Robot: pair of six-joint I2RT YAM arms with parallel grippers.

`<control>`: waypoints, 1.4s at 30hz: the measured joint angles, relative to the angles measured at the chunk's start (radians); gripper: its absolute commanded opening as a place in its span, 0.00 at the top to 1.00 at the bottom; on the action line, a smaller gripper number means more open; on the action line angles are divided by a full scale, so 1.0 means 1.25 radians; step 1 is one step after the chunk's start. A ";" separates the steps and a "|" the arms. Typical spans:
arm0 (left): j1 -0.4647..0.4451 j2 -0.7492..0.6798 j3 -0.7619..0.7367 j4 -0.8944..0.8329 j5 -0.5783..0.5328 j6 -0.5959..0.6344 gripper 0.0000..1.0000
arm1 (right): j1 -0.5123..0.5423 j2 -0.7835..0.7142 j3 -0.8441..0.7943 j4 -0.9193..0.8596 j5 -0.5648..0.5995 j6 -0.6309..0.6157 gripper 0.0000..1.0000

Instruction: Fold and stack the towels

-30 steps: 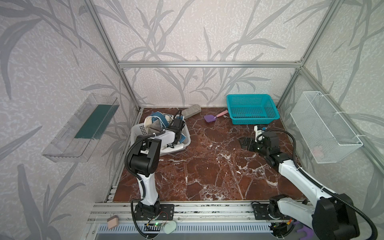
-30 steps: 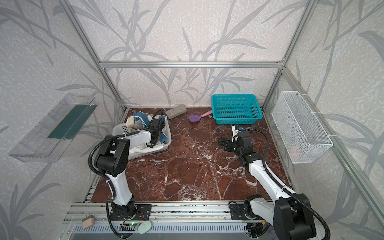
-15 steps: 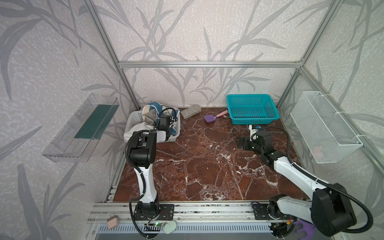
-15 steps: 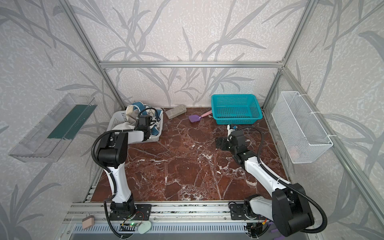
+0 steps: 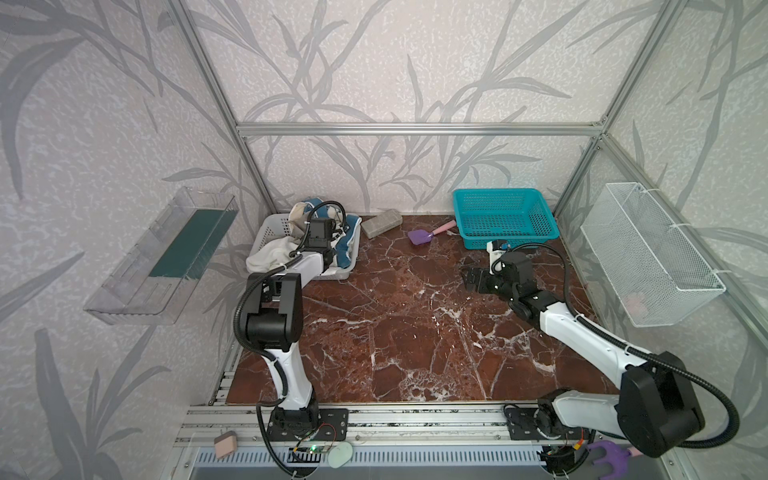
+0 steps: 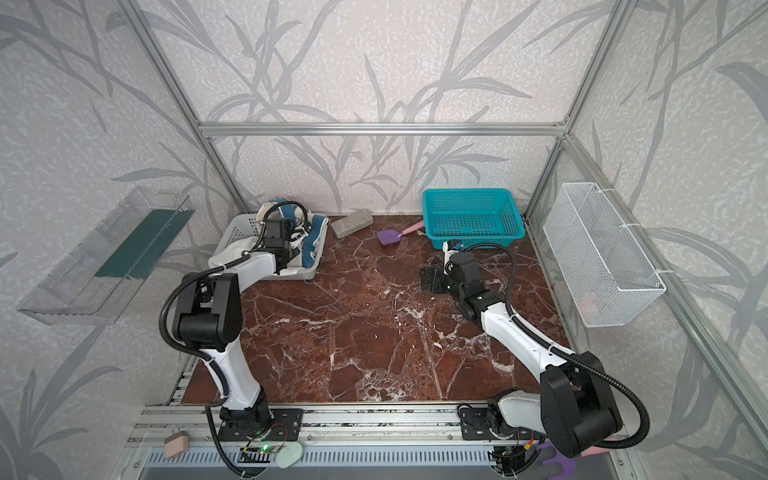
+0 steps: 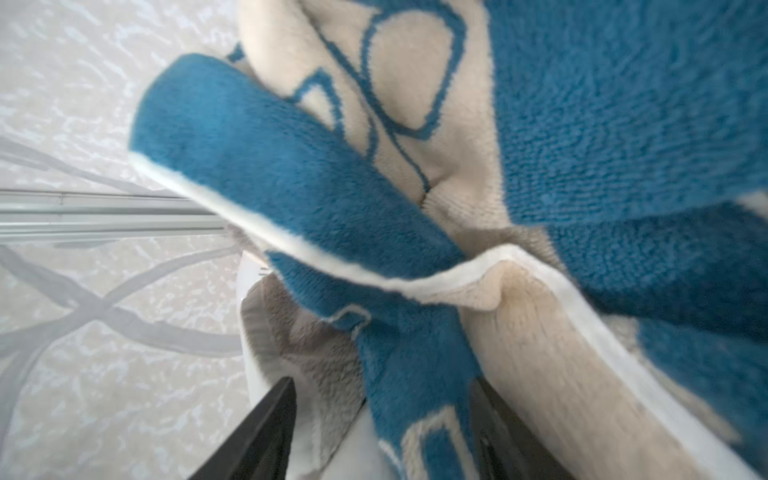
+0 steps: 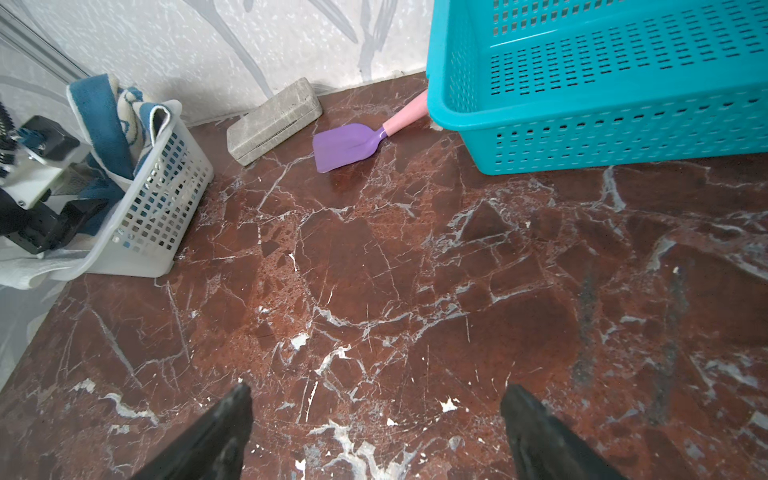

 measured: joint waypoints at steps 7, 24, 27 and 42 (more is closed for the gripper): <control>0.000 -0.047 0.240 -0.281 0.154 -0.272 0.43 | 0.001 0.024 0.045 -0.026 -0.042 0.000 0.07; -0.043 0.211 0.496 -0.480 0.435 -0.695 0.28 | 0.009 0.074 0.061 -0.046 -0.108 0.002 0.07; -0.049 0.233 0.498 -0.458 0.446 -0.724 0.46 | 0.009 0.082 0.061 -0.045 -0.109 -0.002 0.08; -0.045 0.266 0.520 -0.303 0.386 -0.779 0.45 | 0.013 0.082 0.065 -0.003 -0.092 -0.015 0.10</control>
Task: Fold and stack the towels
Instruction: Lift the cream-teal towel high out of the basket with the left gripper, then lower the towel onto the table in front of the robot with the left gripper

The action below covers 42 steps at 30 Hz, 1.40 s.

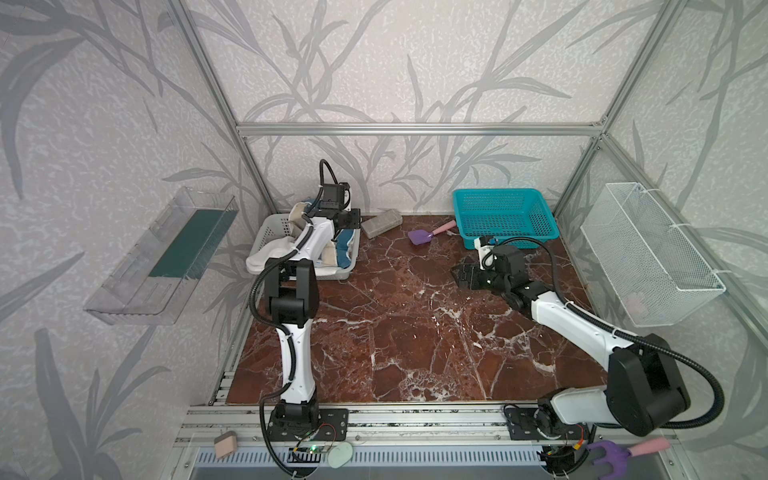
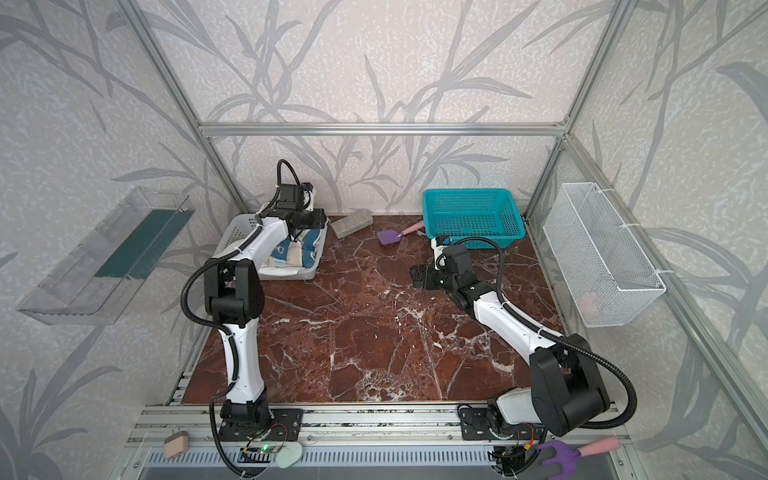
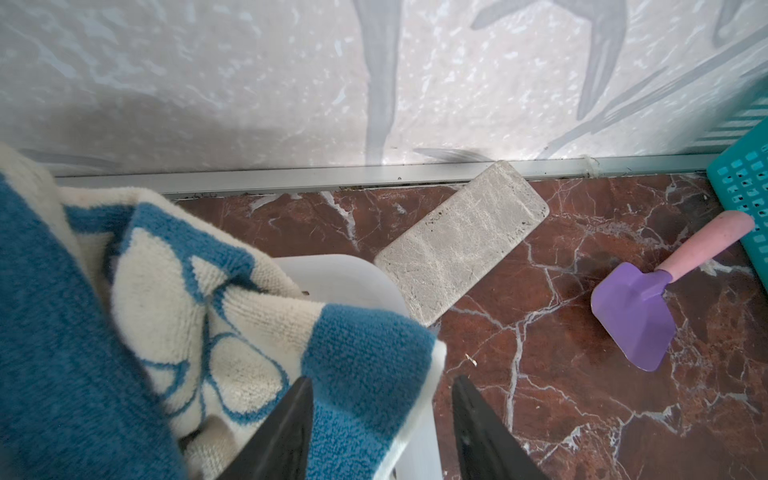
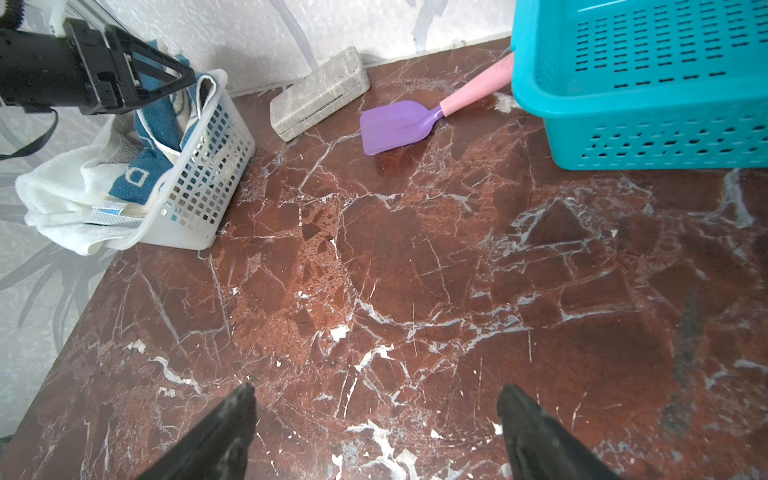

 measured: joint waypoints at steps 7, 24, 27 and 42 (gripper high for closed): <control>0.000 0.058 0.031 -0.015 0.005 -0.018 0.71 | 0.000 0.000 0.000 0.001 0.011 0.002 0.10; -0.005 -0.074 0.170 -0.206 -0.103 0.102 1.00 | 0.005 -0.002 0.002 -0.002 0.017 0.040 0.13; -0.068 -0.085 0.316 -0.284 -0.164 0.163 1.00 | 0.009 -0.016 0.002 -0.007 0.016 0.045 0.13; -0.426 -0.589 0.304 -0.026 0.055 0.066 1.00 | 0.009 -0.334 0.017 -0.151 0.037 0.048 0.18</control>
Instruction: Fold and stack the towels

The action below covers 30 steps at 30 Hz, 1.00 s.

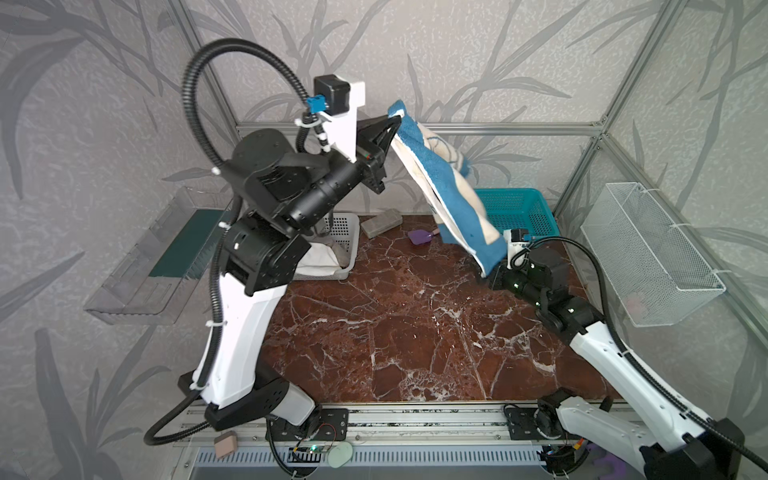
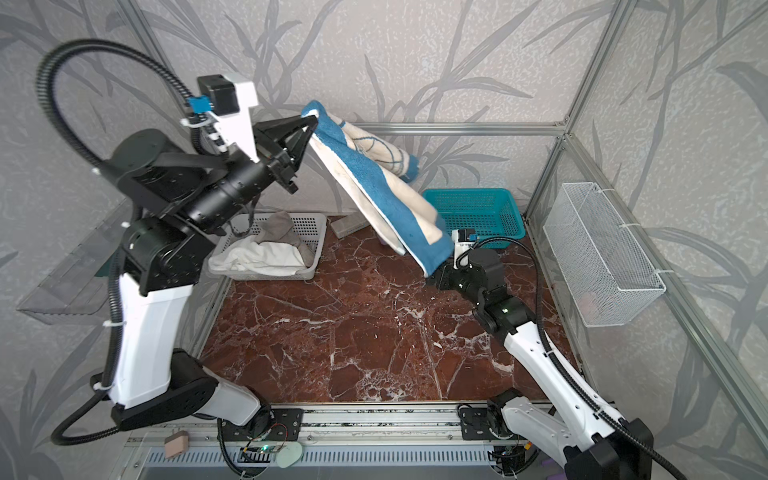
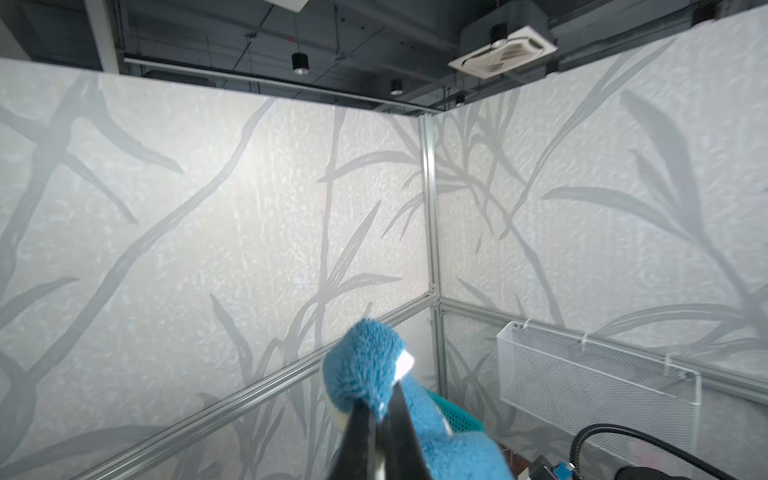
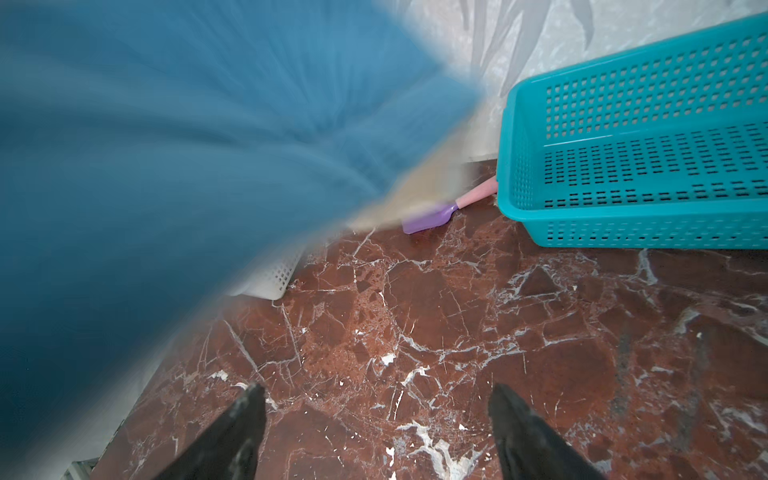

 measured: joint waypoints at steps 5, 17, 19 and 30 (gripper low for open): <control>0.002 -0.149 -0.335 0.114 -0.043 -0.080 1.00 | 0.000 -0.066 0.018 -0.083 -0.024 0.019 0.19; 0.138 -0.107 -1.119 -0.005 -0.236 -0.314 0.32 | 0.000 -0.094 -0.147 -0.225 -0.065 0.044 0.14; 0.148 -0.122 -1.113 -0.033 -0.248 -0.293 0.35 | 0.000 -0.072 -0.164 -0.256 -0.066 0.038 0.14; -0.033 -0.224 -1.190 0.031 -0.133 -0.272 0.52 | 0.055 -0.019 -0.184 -0.279 -0.098 0.016 0.23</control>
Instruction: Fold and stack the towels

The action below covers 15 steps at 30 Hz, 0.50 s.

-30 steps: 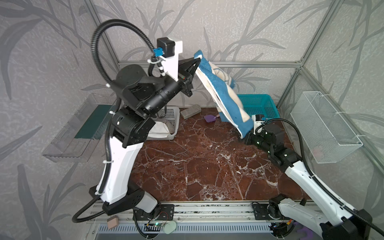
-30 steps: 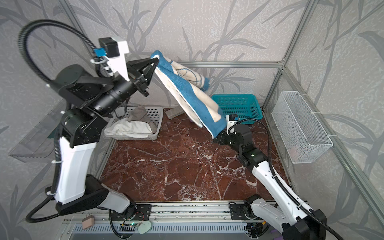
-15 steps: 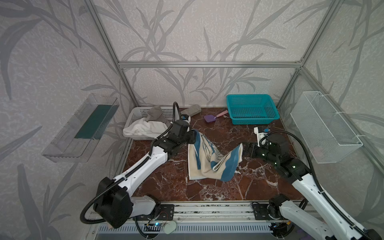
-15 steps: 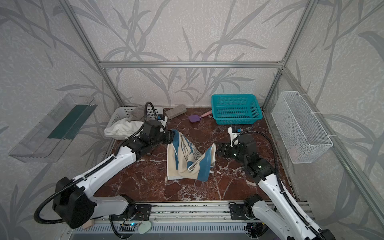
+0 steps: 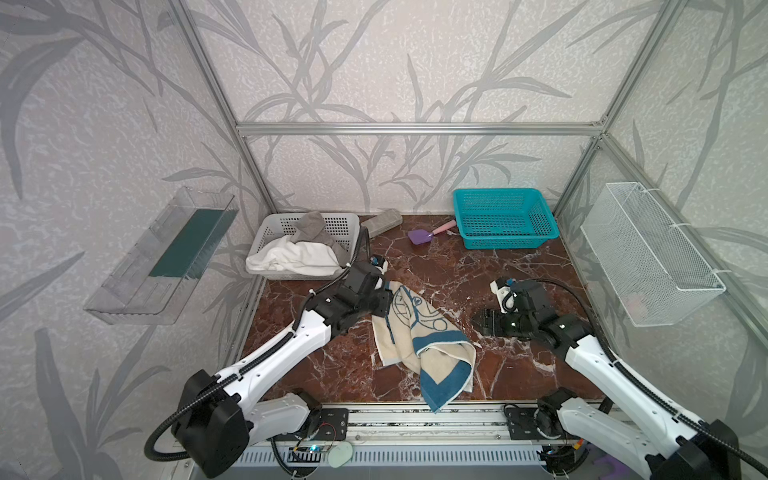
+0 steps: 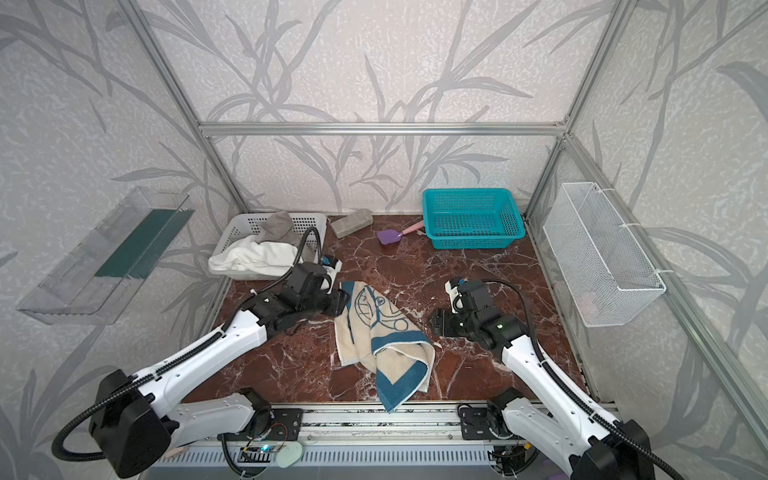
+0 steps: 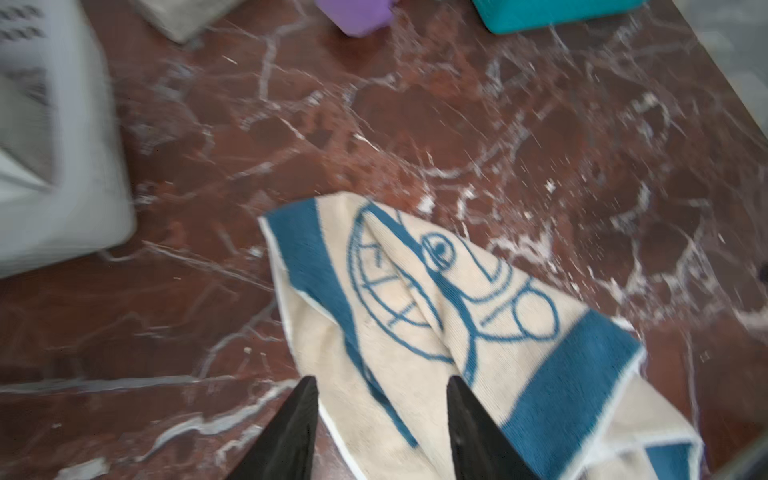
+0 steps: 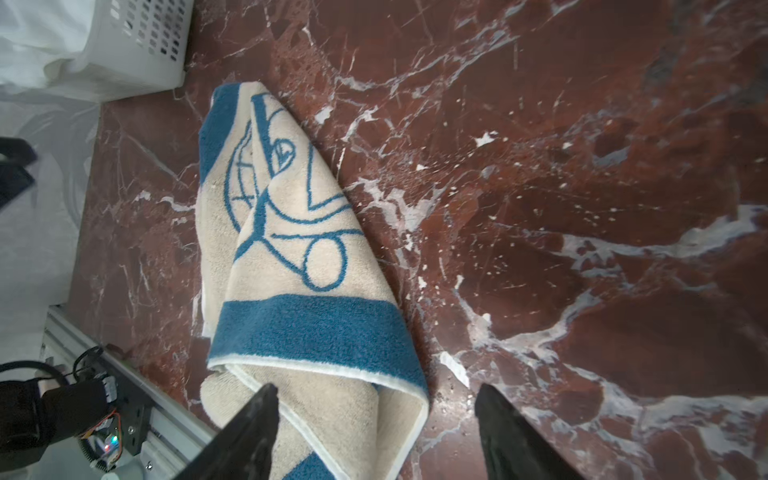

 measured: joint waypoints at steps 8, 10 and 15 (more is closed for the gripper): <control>-0.102 0.101 -0.111 0.058 0.052 -0.125 0.60 | 0.265 0.094 -0.074 0.066 0.008 0.077 0.19; -0.102 0.131 -0.111 0.069 0.051 -0.153 0.59 | 0.348 0.123 -0.070 0.080 0.043 0.090 0.16; -0.098 0.224 -0.109 0.078 0.023 -0.212 0.63 | 0.410 0.258 -0.010 0.079 0.084 0.065 0.61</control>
